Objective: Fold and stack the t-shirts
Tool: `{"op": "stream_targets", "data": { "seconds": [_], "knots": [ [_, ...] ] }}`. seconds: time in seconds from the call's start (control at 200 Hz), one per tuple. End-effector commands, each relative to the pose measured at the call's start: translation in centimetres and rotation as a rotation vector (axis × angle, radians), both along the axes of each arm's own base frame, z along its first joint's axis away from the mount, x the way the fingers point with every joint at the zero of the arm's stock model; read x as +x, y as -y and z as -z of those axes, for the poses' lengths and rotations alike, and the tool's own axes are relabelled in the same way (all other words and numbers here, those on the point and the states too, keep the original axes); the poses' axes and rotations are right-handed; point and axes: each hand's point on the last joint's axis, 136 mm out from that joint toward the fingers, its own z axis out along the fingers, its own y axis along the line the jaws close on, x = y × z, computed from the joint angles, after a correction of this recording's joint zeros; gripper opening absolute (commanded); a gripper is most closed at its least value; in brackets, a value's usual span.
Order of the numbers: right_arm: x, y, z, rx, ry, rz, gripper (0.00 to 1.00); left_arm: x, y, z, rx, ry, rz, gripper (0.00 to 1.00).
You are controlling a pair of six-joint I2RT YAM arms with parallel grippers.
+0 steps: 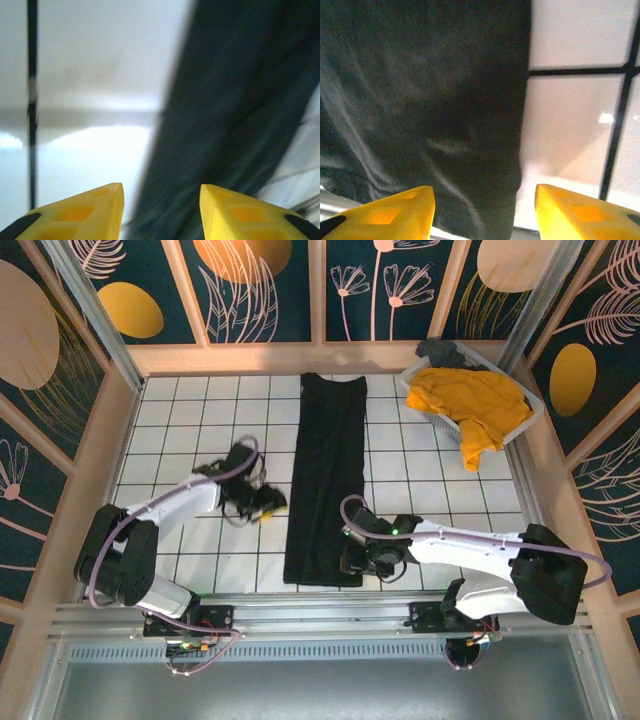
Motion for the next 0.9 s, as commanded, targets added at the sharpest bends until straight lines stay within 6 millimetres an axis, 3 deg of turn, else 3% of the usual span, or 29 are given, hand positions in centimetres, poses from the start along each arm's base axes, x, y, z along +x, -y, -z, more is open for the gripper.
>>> {"op": "stream_targets", "data": {
  "seconds": [0.0,0.185,0.375,0.52,0.731,0.821,0.896],
  "knots": [
    [-1.8,-0.9,0.7,0.024,-0.07,-0.003,0.56,-6.6,0.1,0.1,-0.027,-0.112,0.12,0.45],
    [-1.7,-1.8,1.9,0.035,-0.073,0.003,0.53,-9.7,2.2,0.9,-0.112,-0.15,0.095,0.51],
    [-1.3,-2.0,2.6,0.025,-0.076,0.017,0.39,-11.4,3.9,3.0,-0.09,-0.179,0.163,0.5],
    [-0.9,-1.4,2.2,0.017,-0.054,0.036,0.27,-11.1,3.6,4.3,-0.026,-0.174,0.171,0.42],
    [-0.2,-1.5,1.7,0.045,-0.041,0.062,0.14,-10.5,4.5,4.2,-0.069,-0.152,0.155,0.26],
    [0.2,-1.6,1.4,0.058,-0.035,0.07,0.13,-10.0,5.1,3.4,-0.096,-0.138,0.143,0.27],
    [0.4,-1.6,1.1,0.067,-0.032,0.08,0.11,-9.9,5.4,2.6,-0.118,-0.134,0.13,0.37]
  ]
}}
